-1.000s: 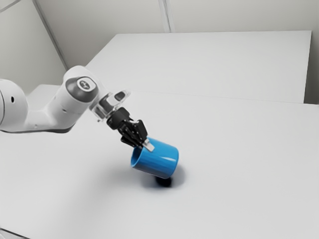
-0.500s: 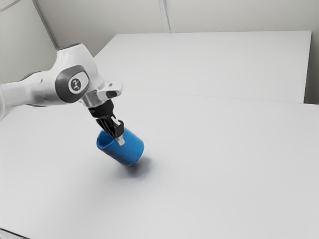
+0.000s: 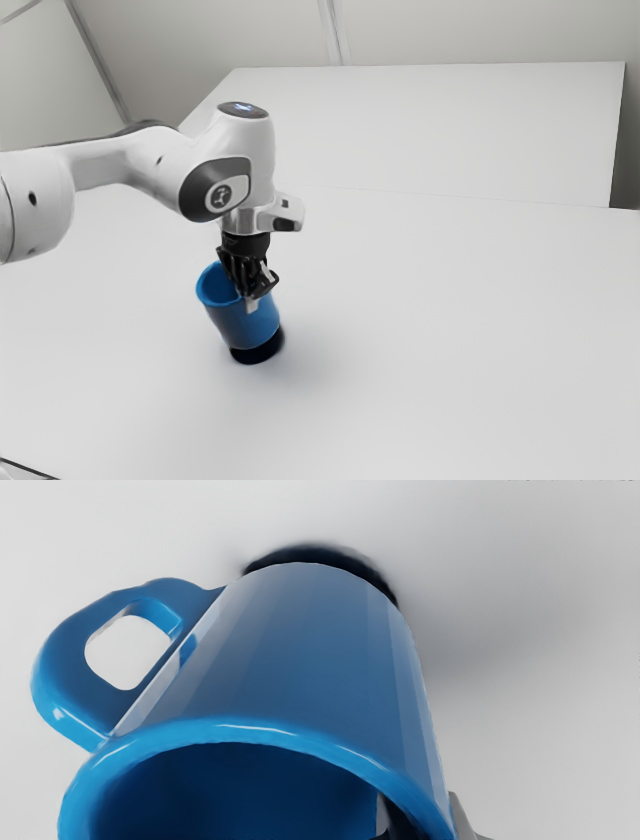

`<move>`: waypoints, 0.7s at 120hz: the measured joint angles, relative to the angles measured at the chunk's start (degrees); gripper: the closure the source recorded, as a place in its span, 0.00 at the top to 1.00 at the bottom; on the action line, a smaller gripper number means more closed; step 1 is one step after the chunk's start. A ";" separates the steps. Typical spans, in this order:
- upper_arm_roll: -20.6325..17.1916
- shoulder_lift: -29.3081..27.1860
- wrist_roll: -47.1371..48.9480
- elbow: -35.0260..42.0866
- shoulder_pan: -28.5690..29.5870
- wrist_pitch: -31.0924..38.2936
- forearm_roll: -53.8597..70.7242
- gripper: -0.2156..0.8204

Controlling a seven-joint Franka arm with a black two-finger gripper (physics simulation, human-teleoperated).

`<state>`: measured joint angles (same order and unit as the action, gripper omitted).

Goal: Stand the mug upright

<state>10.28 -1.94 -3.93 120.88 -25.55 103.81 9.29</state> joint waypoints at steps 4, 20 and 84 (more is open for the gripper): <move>-0.26 0.63 0.66 -0.78 -0.23 -0.66 0.06 0.03; -0.88 3.53 2.97 -4.27 -1.37 -2.64 -0.17 0.03; -1.25 11.01 8.44 -10.84 -0.21 2.79 -3.37 0.03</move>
<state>9.03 9.07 4.52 110.04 -25.76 106.60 5.93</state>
